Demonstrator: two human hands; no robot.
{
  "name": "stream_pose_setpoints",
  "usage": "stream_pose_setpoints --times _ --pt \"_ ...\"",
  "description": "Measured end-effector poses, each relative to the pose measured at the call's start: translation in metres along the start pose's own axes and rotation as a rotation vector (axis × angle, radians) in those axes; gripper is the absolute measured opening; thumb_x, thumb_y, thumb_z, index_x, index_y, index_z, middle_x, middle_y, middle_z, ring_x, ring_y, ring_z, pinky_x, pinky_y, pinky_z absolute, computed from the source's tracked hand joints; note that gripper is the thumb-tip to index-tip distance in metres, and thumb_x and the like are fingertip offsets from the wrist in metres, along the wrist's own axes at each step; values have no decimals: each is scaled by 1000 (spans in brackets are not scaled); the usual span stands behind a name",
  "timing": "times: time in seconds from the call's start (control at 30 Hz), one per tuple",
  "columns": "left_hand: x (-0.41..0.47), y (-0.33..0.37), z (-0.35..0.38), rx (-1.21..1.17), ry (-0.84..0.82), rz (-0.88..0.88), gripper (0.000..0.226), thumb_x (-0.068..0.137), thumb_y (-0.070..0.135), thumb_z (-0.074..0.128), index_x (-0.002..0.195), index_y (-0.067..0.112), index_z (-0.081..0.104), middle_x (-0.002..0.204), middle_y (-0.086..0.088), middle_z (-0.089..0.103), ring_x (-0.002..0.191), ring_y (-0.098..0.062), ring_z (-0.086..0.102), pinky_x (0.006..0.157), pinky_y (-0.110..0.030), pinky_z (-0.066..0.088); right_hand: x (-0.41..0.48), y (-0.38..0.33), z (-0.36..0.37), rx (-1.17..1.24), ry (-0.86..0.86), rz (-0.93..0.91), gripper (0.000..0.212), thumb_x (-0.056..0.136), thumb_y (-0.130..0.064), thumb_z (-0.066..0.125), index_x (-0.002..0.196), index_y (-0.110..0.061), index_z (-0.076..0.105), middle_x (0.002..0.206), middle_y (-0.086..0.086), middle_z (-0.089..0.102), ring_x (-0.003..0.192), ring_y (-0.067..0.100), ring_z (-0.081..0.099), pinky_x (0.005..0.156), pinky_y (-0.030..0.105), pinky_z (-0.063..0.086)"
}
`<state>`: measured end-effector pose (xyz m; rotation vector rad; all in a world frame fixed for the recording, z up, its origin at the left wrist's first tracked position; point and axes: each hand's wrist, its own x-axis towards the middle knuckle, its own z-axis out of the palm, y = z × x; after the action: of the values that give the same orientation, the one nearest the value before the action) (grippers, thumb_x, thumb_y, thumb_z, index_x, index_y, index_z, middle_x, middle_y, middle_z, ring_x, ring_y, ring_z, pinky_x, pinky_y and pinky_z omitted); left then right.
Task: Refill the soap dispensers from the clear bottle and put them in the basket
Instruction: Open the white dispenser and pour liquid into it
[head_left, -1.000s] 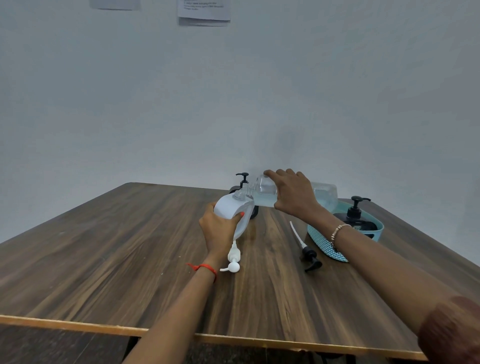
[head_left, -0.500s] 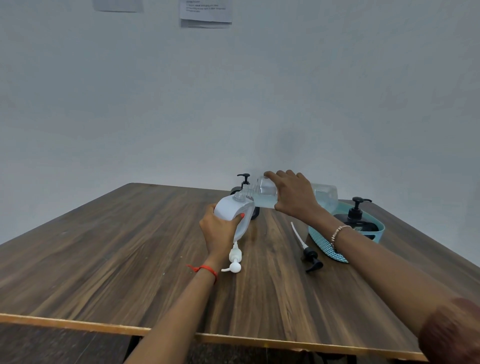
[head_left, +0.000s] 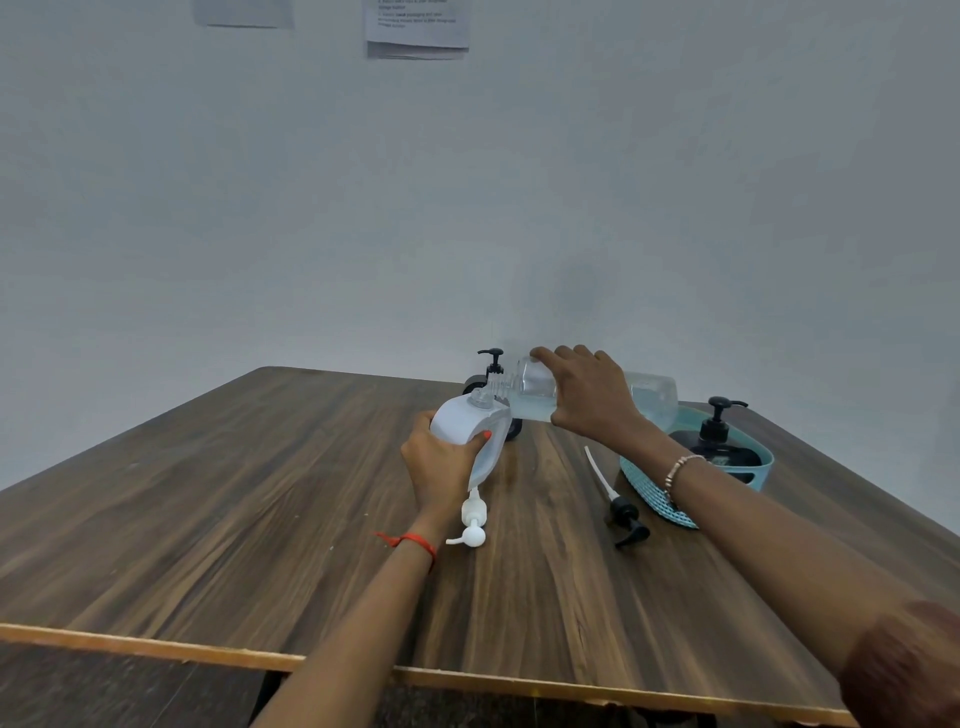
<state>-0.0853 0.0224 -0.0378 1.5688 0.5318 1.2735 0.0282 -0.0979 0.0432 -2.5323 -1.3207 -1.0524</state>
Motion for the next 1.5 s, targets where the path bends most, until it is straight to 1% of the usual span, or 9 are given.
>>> stream_pose_setpoints --times 0.5,0.63,0.77,0.93,1.1,1.27,1.37,1.43,1.5 --pt "0 -5 2 -12 -17 -15 43 64 14 84 97 4 59 85 3 56 74 -10 51 54 0 38 -1 1 0 181 -87 114 74 58 -14 76 124 -18 45 99 4 61 88 25 56 66 26 34" --pt "1 -8 2 -54 -44 -44 40 63 17 85 90 14 55 78 12 56 71 -4 53 54 -5 40 -2 3 3 475 -64 257 75 51 -18 85 116 -19 49 93 3 62 79 21 57 62 26 43" --pt "11 -13 -2 -73 -76 -111 45 62 23 86 95 15 57 92 -1 63 84 -18 60 69 -30 52 -9 12 12 888 -19 419 70 48 -17 90 109 -19 54 92 5 61 79 18 57 61 23 44" --pt "24 -20 -10 -126 -116 -143 50 60 21 87 101 9 61 97 -5 66 89 -23 64 73 -35 56 -21 21 29 1313 -18 608 62 54 -3 86 106 -20 57 95 3 64 88 21 62 66 25 51" --pt "32 -24 -18 -183 -167 -175 51 60 23 86 104 10 63 100 -8 68 91 -26 67 75 -43 58 -30 27 58 1519 -17 699 74 45 -1 88 112 -8 59 105 18 66 99 35 64 87 50 54" --pt "35 -25 -21 -242 -189 -220 41 61 15 85 97 12 64 97 -8 69 89 -27 67 74 -42 58 -34 34 74 1601 -76 688 87 35 -13 93 114 0 58 117 28 60 105 40 62 92 56 50" --pt "37 -26 -23 -261 -190 -232 42 61 15 86 97 11 65 98 -10 69 90 -29 67 76 -45 58 -33 38 67 1596 -150 619 89 37 -15 92 119 -8 56 121 23 60 107 35 62 91 46 53" --pt "38 -26 -23 -280 -191 -239 39 61 13 85 94 12 65 97 -10 69 90 -29 67 76 -44 58 -29 41 61 1561 -188 543 109 31 -23 94 129 -11 47 125 18 59 110 31 60 88 37 54" --pt "38 -25 -24 -296 -191 -235 33 63 11 84 89 15 64 93 -8 69 87 -27 67 73 -40 58 -24 39 53 1462 -136 538 119 43 -20 91 142 -18 25 138 13 44 119 27 50 97 38 48"
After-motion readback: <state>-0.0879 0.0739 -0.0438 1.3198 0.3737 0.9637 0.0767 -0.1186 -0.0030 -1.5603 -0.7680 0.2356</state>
